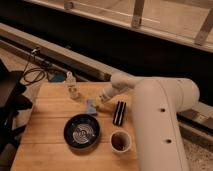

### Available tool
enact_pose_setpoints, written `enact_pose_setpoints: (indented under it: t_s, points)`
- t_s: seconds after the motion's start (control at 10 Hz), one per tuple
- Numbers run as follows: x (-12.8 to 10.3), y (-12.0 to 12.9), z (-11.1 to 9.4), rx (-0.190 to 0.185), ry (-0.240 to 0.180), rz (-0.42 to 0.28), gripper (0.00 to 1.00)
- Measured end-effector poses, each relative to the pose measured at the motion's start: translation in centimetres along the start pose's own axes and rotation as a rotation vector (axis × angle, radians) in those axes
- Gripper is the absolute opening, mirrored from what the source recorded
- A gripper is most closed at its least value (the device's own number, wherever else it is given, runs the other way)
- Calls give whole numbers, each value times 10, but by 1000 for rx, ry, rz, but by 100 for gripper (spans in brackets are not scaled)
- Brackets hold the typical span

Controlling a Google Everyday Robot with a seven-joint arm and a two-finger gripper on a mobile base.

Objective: Place the white sponge in the ceramic bowl

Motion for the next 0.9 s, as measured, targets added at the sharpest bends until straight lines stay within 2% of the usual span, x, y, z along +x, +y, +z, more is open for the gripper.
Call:
enact_pose_setpoints:
  t_s: [0.3, 0.4, 0.6, 0.8, 0.9]
  points:
    - [0, 1, 0, -1, 2, -2, 0]
    - [-6, 2, -1, 7, 3, -29, 0]
    - [-44, 4, -12, 37, -22, -95, 0]
    - [-85, -5, -28, 73, -35, -156, 0]
    - [-96, -6, -31, 80, -39, -174, 0]
